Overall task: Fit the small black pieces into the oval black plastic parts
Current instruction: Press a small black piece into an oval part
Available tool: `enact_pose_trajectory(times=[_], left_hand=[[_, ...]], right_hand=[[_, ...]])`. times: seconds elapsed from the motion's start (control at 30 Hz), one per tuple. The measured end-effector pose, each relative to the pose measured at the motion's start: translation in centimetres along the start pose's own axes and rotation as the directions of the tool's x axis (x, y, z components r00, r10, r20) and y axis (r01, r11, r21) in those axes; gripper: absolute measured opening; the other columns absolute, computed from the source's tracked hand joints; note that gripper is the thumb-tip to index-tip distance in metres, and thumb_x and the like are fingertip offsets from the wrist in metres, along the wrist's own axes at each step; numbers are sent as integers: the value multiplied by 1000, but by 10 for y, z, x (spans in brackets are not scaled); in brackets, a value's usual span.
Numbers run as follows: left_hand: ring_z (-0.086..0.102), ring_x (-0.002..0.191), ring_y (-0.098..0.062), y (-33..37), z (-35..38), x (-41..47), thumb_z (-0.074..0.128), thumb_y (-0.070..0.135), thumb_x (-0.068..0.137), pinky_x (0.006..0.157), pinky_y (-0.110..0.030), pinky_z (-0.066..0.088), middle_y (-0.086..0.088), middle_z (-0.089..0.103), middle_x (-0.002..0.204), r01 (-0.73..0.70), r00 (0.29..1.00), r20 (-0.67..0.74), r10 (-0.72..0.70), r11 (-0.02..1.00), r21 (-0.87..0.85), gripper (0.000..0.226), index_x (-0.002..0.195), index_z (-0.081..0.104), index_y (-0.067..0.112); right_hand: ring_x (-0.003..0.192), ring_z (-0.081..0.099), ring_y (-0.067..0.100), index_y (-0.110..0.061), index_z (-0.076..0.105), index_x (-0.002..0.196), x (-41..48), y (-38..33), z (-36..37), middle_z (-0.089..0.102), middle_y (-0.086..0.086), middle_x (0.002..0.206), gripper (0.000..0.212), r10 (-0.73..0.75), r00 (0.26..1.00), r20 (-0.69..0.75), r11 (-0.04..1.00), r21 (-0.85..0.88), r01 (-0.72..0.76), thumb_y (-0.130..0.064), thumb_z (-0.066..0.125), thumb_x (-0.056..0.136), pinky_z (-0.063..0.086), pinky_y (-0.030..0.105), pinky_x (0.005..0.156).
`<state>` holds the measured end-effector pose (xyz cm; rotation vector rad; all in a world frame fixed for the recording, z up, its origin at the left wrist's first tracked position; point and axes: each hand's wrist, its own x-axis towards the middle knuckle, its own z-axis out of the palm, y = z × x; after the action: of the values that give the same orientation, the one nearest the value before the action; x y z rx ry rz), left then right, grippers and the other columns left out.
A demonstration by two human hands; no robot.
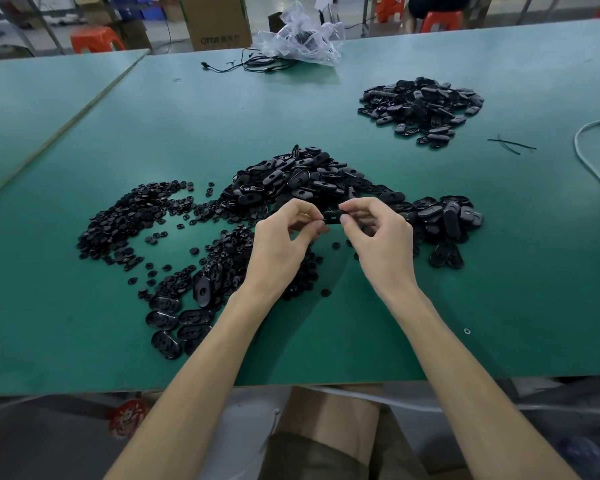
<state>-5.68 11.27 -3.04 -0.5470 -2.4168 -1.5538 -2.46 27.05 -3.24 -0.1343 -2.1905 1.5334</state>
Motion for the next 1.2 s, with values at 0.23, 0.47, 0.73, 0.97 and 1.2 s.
enact_pose_trajectory(times=[0.23, 0.47, 0.73, 0.97, 1.2], left_hand=[[69, 76, -6, 0, -1, 1, 72, 12, 97, 74, -10, 48, 9, 72, 79, 64, 997, -38, -64, 998, 12, 9, 94, 69, 20], [67, 68, -7, 1, -1, 2, 74, 10, 94, 67, -8, 45, 9, 70, 74, 87, 995, -56, -85, 996, 35, 17, 88, 70, 24], [59, 71, 6, -5, 0, 4, 77, 15, 93, 68, -8, 43, 14, 69, 87, 79, 995, -65, -75, 995, 61, 13, 90, 71, 26], [56, 70, 9, -5, 1, 3, 74, 11, 95, 68, -6, 40, 12, 68, 89, 85, 996, -25, -83, 993, 77, 13, 91, 71, 23], [59, 78, 4, -5, 0, 4, 77, 14, 93, 71, -7, 40, 11, 71, 92, 87, 995, -48, -83, 993, 83, 8, 92, 73, 21]], right_hand=[[90, 69, 4, -24, 76, 104, -1, -2, 0, 75, -11, 100, 20, -20, 999, 40, 1000, -9, 21, -7, 74, 94, 52, 11, 81], [91, 70, 6, -31, 73, 101, -1, -3, 1, 74, -9, 103, 26, -29, 998, 49, 1000, -4, 30, -6, 74, 93, 56, 18, 84], [94, 72, 15, -21, 76, 105, 0, -1, 3, 75, -6, 102, 18, 8, 993, 116, 1000, -9, -7, -9, 76, 92, 59, 35, 89], [94, 70, 10, -21, 77, 105, -1, -2, 3, 75, -7, 103, 20, -39, 992, 119, 999, -19, 41, -5, 75, 93, 59, 36, 89], [92, 72, 13, -22, 76, 99, -1, -1, 3, 76, -7, 99, 21, -27, 989, 149, 1000, 4, 27, -3, 73, 92, 60, 41, 89]])
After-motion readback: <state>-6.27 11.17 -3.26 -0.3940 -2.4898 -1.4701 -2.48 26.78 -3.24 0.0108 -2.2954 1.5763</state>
